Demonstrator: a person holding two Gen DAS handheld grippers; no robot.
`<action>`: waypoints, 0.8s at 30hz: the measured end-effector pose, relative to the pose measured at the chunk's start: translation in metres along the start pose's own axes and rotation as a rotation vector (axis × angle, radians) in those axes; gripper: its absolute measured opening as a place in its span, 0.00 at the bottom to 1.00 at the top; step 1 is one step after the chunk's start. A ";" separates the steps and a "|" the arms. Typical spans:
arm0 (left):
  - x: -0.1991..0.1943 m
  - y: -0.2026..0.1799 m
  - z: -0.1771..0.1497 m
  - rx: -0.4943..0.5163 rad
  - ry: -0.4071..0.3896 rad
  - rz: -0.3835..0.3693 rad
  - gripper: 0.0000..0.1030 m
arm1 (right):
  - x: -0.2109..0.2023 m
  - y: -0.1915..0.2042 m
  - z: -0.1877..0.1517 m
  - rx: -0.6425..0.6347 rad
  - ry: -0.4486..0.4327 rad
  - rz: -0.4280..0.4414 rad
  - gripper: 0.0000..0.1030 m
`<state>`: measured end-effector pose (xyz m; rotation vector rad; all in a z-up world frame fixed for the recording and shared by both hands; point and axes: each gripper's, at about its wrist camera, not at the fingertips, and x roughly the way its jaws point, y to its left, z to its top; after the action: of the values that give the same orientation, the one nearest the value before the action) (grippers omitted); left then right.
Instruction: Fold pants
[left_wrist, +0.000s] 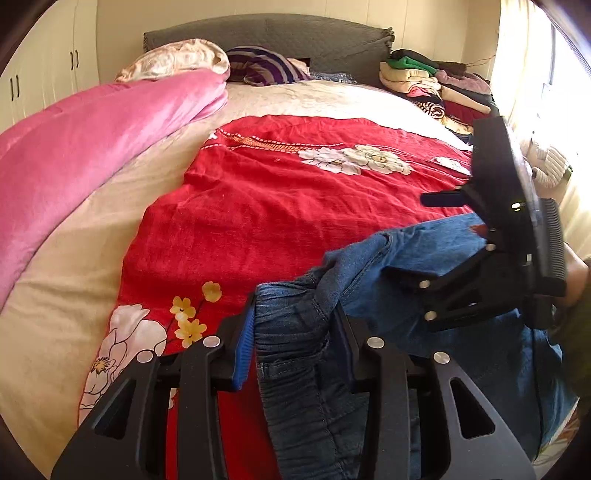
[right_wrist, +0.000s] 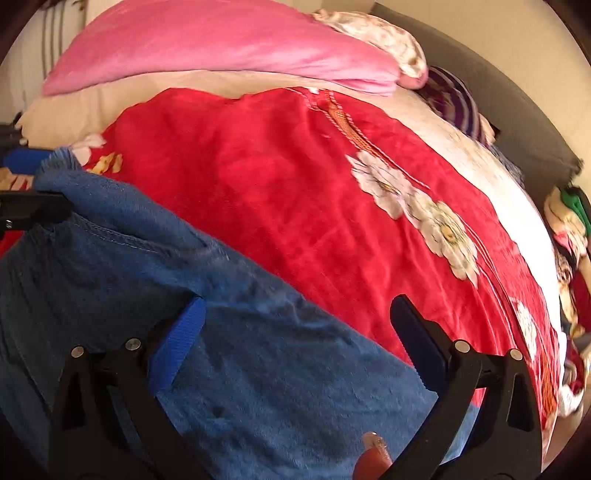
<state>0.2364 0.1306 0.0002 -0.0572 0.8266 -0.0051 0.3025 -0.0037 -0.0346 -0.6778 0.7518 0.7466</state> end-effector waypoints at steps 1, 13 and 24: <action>-0.001 0.000 0.000 0.002 -0.001 -0.004 0.34 | 0.002 0.000 0.000 -0.002 0.002 0.015 0.84; -0.020 0.001 -0.010 0.005 -0.035 -0.008 0.34 | -0.061 -0.009 -0.035 0.176 -0.148 0.210 0.04; -0.069 -0.010 -0.036 0.033 -0.119 -0.058 0.35 | -0.159 0.024 -0.086 0.232 -0.306 0.238 0.04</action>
<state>0.1628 0.1203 0.0273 -0.0502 0.7054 -0.0692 0.1728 -0.1096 0.0377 -0.2571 0.6293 0.9380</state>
